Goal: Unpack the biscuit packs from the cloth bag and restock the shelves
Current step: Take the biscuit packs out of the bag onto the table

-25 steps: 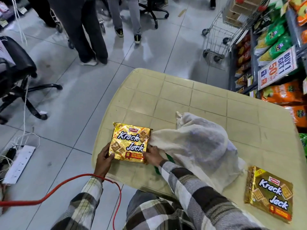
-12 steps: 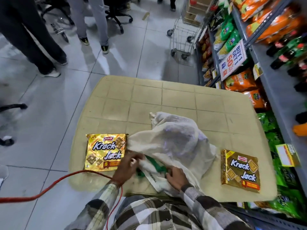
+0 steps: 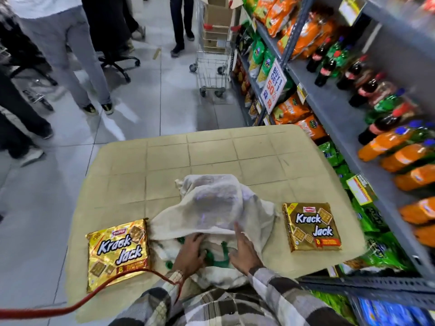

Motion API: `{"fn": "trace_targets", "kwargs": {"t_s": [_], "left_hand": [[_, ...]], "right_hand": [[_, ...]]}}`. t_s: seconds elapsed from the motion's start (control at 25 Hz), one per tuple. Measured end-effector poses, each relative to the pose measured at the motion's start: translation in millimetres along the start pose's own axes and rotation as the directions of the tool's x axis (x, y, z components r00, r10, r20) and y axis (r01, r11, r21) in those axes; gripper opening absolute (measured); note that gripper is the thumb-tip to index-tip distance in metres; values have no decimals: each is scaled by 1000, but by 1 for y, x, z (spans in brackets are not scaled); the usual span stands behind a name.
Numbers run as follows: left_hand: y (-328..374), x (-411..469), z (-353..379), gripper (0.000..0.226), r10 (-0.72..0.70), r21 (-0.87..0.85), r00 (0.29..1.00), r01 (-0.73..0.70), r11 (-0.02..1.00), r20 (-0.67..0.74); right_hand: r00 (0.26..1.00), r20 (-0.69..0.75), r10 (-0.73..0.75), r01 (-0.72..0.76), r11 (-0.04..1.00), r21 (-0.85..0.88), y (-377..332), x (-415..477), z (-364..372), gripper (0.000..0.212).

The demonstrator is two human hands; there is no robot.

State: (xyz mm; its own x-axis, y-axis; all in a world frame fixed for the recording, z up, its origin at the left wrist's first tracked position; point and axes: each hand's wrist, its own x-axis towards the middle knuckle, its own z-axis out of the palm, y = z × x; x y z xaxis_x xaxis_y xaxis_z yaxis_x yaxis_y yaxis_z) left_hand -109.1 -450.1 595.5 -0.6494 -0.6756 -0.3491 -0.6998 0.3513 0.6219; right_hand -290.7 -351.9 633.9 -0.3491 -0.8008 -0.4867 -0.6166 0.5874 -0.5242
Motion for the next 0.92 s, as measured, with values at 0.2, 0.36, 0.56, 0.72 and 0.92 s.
{"fn": "trace_targets", "kwargs": {"t_s": [0.2, 0.36, 0.56, 0.72, 0.92], "left_hand": [[13, -7, -6, 85, 49, -24, 976, -55, 998, -214], [21, -7, -14, 61, -39, -43, 975, 30, 999, -217], [25, 0, -13, 26, -171, 135, 979, 186, 973, -110], [24, 5, -17, 48, -201, 247, 969, 232, 941, -145], [56, 8, -48, 70, -11, 230, 900, 123, 965, -435]], "right_hand": [[999, 37, -35, 46, 941, -335, 19, 7, 6, 67], [997, 64, 33, -5, 920, -391, 31, 12, -7, 54], [997, 69, 20, 0, 958, -288, 38, 21, -23, 62], [996, 15, -85, 85, 938, -337, 45, 26, -38, 66], [927, -210, -310, 189, 871, -452, 38, 33, -85, 81]]}}
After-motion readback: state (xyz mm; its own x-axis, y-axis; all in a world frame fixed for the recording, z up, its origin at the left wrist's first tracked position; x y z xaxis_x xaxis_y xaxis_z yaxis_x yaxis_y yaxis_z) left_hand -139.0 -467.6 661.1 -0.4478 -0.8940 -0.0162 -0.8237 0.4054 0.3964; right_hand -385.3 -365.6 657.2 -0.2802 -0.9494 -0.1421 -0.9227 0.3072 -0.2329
